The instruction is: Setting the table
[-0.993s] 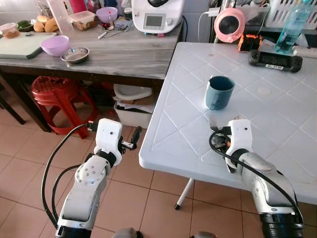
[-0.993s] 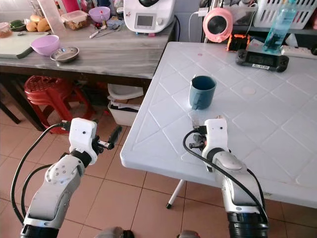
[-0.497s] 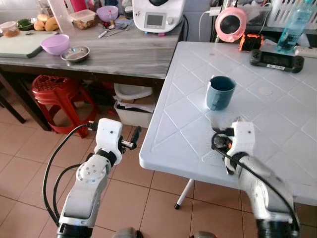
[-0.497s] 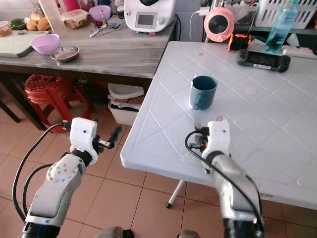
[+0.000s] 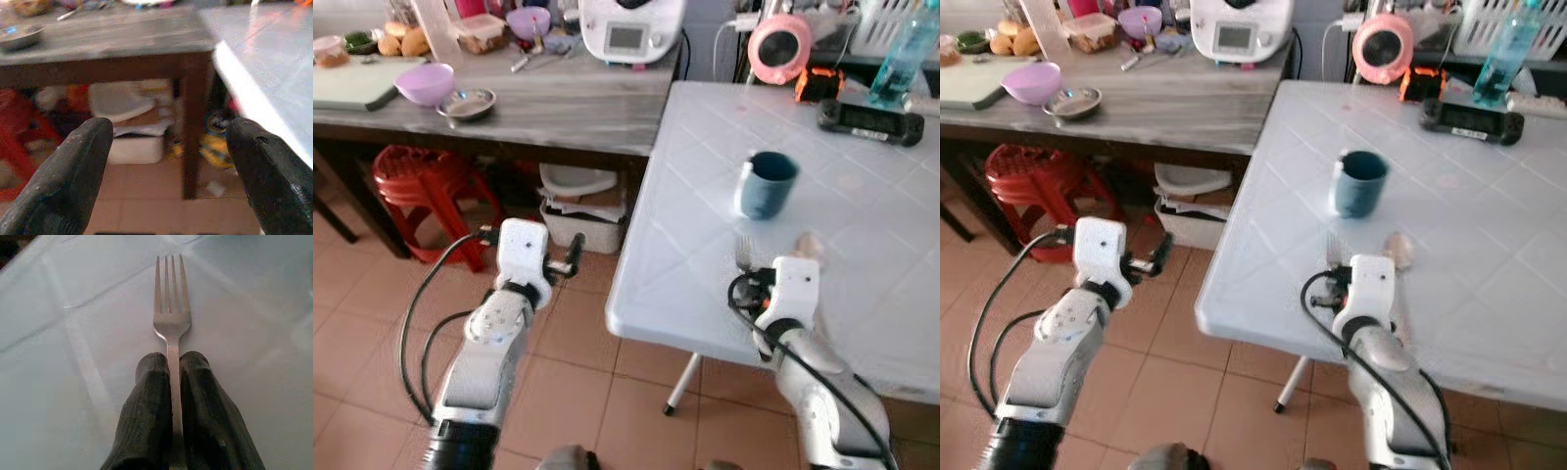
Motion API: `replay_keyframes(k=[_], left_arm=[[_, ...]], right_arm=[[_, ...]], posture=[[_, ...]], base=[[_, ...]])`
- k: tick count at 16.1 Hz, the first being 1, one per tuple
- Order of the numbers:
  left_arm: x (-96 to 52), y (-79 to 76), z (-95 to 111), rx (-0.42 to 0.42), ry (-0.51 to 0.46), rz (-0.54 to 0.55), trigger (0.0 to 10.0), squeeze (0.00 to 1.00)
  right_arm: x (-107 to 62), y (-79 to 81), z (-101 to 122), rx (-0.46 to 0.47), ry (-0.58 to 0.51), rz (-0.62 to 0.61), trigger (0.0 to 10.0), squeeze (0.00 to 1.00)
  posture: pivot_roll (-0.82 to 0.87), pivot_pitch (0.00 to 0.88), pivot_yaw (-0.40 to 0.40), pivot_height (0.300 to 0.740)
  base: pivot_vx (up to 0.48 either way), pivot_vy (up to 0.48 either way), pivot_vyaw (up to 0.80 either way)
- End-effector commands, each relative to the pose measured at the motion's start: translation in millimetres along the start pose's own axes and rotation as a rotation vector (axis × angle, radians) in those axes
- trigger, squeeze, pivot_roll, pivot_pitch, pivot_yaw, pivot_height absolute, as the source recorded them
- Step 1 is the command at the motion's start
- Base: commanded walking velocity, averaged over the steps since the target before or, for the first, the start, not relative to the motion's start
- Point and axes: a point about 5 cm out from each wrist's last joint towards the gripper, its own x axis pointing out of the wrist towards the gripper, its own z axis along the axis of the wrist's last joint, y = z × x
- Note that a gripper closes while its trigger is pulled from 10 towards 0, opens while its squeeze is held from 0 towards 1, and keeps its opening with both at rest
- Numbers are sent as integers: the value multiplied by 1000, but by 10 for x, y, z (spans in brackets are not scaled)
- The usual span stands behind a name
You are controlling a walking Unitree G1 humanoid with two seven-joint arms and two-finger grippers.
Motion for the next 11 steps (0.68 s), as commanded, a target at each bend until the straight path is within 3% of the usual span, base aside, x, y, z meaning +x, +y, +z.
replay_keyframes(k=[1,6,8,10,11], left_arm=[[23,30,23,-6,-13,21,10000,0],[61,36,57,9,-54,15,10000,0],[73,30,75,12,-74,11,10000,0],[83,37,94,14,-87,18,10000,0],[85,27,114,22,-110,9,10000,0]], right_arm=[[17,4,-82,10,38,-5,10000,0],[29,-104,38,-62,-38,-81,10000,0],[45,-115,67,-41,-71,-151,10000,0],[49,-92,104,-20,-106,-141,10000,0],[55,-104,134,-71,-143,-163,10000,0]], posture=[[-98,0,75,740],[-111,0,78,740],[-109,0,79,740],[-106,0,81,740],[-103,0,82,740]], base=[[0,480,0],[0,478,0],[0,467,0],[0,428,0],[292,379,0]])
